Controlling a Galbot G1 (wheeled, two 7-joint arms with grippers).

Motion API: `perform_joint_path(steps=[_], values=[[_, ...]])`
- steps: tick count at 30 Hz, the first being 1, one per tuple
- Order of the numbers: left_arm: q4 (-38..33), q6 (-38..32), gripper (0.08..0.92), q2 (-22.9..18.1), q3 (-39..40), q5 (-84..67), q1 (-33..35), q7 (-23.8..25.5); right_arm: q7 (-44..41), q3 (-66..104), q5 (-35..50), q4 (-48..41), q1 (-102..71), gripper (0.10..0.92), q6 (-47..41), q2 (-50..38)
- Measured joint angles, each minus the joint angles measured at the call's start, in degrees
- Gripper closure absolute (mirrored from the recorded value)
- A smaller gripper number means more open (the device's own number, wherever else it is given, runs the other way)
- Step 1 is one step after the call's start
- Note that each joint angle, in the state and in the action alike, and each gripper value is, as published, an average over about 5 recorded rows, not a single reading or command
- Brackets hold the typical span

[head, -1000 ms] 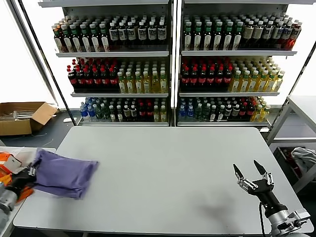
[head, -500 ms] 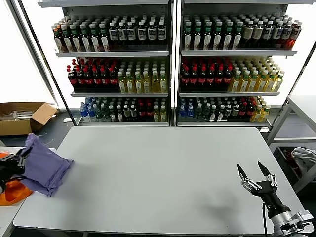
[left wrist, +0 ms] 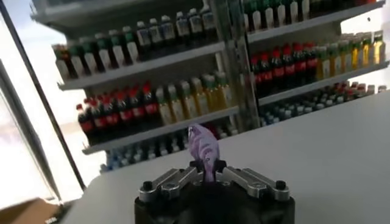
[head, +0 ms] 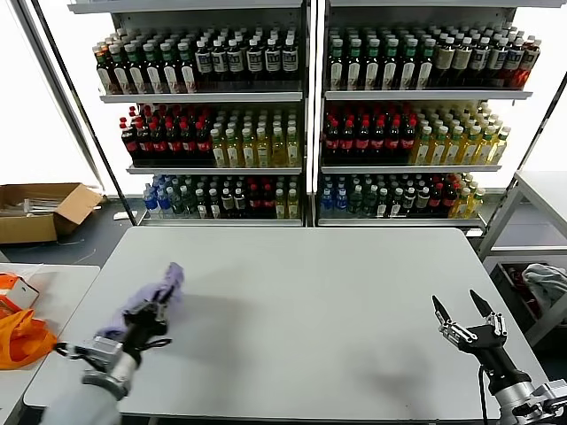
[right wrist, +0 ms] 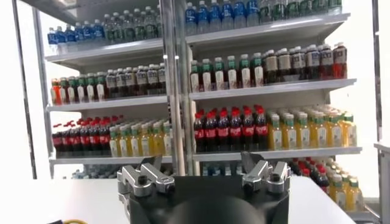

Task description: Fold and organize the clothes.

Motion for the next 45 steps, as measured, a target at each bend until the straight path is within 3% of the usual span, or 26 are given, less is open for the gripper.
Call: perform_joint_path(steps=[9, 20, 25, 32, 38, 45], values=[[5.74, 4.24, 0.84, -8.14, 16.72, -7.48, -9.8, -11.25, 1.64, -2.73, -1.37, 1.55, 0.09, 0.203, -2.09, 0.14], [7.87, 5.34, 0.538, -12.59, 23.01, -12.1, -17.76, -14.79, 8.5, -10.68, -0.34, 4.51, 4.01, 0.203, -13.13, -1.39], [6.41, 4.82, 0.4, -11.71, 21.77, -13.63, -18.82, -13.82, 11.06, -17.6, 2.51, 4.51, 9.84, 0.203, -18.36, -2.61], [3.25, 3.75, 0.209, -7.39, 14.98, -14.04, -17.63, -10.49, 15.88, -32.18, 8.85, 2.17, 22.94, 0.203, -25.85, -1.55], [0.86, 2.43, 0.178, -4.52, 6.41, -14.22, -13.99, -7.46, 19.13, -44.41, 13.71, -2.59, 34.48, 0.203, -30.9, 1.07], [-1.35, 1.53, 0.177, -3.91, -1.04, -14.2, -9.25, -5.45, 21.45, -55.02, 15.35, -9.24, 43.79, 0.203, -34.15, 4.56]])
